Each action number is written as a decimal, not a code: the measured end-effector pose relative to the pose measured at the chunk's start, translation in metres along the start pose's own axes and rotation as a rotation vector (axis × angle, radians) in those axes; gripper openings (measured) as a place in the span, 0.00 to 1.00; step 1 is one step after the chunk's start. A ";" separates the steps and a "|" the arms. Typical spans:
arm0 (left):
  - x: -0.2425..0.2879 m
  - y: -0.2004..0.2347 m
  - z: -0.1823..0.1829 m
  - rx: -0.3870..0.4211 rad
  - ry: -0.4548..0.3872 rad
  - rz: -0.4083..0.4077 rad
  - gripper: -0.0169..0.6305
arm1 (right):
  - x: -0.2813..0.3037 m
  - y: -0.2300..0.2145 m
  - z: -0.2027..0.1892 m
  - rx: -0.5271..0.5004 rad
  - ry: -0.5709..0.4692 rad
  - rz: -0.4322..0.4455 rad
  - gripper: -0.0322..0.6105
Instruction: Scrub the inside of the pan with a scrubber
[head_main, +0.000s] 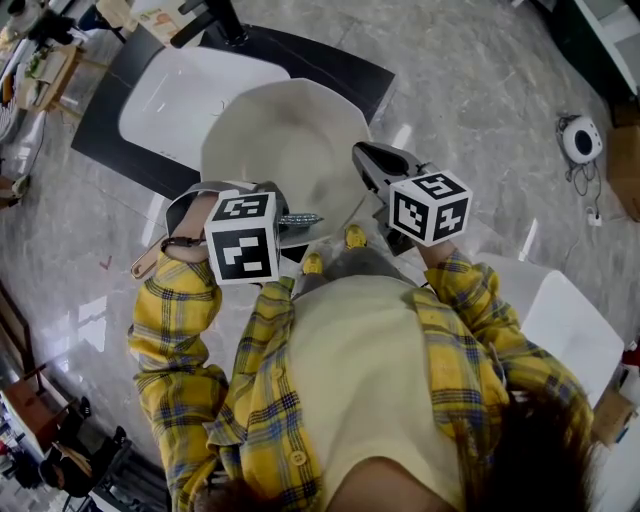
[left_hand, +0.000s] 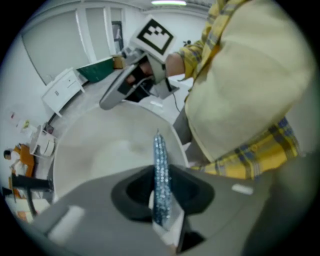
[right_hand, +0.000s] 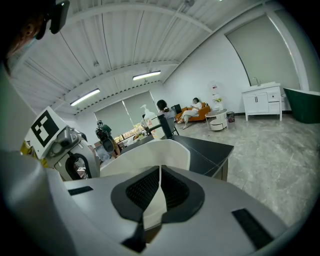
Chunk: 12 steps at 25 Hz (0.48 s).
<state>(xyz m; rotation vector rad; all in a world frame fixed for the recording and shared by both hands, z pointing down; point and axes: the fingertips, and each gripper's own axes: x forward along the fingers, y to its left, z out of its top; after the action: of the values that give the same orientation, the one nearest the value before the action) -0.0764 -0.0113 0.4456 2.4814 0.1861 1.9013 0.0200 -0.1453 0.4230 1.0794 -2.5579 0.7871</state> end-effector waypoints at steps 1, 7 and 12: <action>0.000 0.002 0.003 -0.019 -0.035 -0.004 0.16 | 0.000 0.000 0.000 0.000 0.000 0.000 0.08; -0.007 0.013 0.018 -0.135 -0.263 -0.012 0.16 | -0.004 -0.004 0.001 0.002 -0.003 -0.007 0.08; -0.020 0.050 0.011 -0.294 -0.392 0.119 0.16 | -0.007 -0.009 0.005 0.014 -0.029 -0.028 0.08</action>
<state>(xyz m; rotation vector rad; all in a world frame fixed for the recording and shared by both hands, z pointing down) -0.0664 -0.0622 0.4279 2.6305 -0.2320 1.3136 0.0310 -0.1496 0.4191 1.1364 -2.5588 0.7892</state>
